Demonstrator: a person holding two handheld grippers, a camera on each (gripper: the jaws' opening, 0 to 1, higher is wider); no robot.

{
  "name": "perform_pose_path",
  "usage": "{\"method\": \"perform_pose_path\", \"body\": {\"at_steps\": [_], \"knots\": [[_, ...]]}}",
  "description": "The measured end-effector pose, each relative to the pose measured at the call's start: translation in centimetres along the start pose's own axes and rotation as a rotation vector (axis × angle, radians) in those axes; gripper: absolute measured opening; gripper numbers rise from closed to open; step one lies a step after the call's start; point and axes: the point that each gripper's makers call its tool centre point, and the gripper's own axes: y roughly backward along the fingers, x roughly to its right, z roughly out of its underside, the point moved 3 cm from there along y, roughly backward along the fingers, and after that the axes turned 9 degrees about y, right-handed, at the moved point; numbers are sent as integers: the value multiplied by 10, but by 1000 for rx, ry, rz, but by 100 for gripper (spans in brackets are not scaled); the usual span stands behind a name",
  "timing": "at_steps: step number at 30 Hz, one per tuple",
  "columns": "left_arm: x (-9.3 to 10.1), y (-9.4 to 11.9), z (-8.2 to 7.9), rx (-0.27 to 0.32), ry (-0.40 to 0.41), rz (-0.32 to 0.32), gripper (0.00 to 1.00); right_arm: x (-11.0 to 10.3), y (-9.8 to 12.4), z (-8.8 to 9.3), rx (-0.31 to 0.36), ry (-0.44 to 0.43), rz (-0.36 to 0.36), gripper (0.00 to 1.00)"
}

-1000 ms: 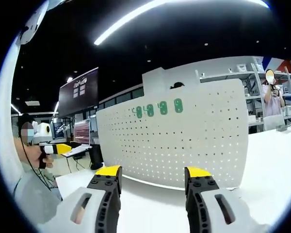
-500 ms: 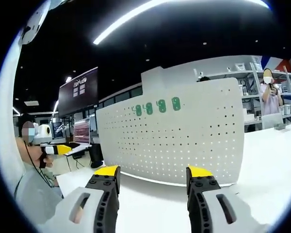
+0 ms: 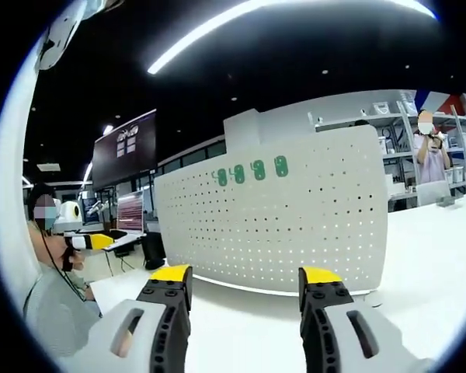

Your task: Insert the hook assembly into the mounting plate slot until the hook locks in place.

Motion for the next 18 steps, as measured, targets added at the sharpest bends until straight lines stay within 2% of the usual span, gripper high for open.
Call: {"method": "perform_pose_path", "body": {"at_steps": [4, 18], "knots": [[0, 1, 0, 5, -1, -2, 89, 1, 0, 2, 1, 4, 5, 58], [-2, 1, 2, 2, 7, -13, 89, -1, -1, 2, -12, 1, 2, 58]]}}
